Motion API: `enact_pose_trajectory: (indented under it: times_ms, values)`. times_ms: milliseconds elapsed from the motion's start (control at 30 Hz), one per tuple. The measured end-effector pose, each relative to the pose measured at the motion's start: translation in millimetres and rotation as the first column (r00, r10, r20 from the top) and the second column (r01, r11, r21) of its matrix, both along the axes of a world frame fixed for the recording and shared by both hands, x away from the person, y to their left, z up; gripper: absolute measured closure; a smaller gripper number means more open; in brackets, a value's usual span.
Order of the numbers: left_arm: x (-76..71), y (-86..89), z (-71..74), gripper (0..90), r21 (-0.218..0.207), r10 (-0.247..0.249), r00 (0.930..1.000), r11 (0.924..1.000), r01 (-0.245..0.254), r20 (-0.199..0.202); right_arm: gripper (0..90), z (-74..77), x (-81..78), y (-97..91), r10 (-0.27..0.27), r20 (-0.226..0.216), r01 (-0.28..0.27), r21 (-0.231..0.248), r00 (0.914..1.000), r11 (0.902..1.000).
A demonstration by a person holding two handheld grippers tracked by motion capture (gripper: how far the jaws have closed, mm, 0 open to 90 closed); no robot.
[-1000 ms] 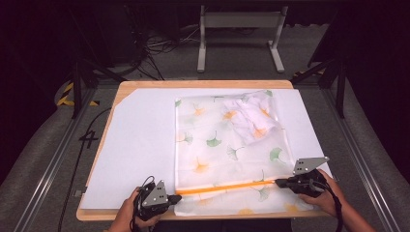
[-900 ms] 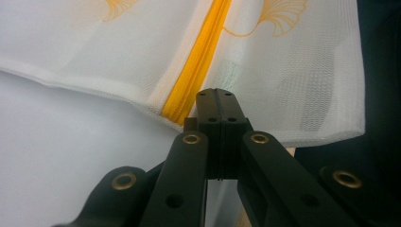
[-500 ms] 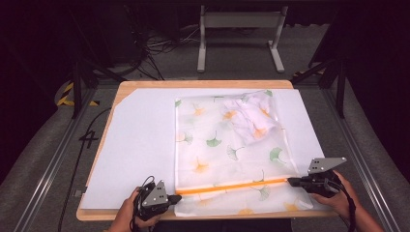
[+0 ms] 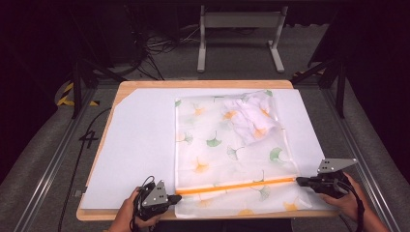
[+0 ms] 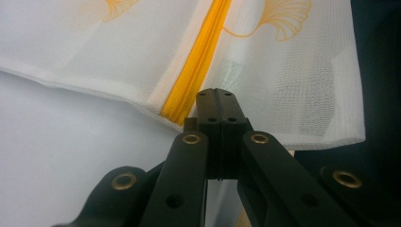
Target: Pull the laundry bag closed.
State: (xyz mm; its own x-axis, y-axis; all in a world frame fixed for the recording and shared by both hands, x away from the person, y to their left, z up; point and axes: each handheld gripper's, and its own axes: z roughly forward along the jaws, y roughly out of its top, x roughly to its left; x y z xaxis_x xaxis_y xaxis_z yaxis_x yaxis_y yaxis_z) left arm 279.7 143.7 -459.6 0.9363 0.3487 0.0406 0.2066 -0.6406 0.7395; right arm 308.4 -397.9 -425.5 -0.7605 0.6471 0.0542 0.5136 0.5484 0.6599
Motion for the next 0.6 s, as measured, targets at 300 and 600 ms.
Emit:
enact_pose_trajectory:
  times_ms: [300,600]
  values:
    - [-1.5,3.2,-0.1,90.0,-0.014,0.0,0.9999,0.9999,0.0,0.011,90.0,2.8,-2.8,2.1,-0.005,0.036,0.004,0.009,0.9993,1.0]
    - [0.1,28.7,11.1,90.0,-0.087,0.098,0.9936,0.9919,-0.093,0.056,77.4,16.1,-11.6,5.1,-0.023,0.133,0.016,0.057,0.9909,0.9983]
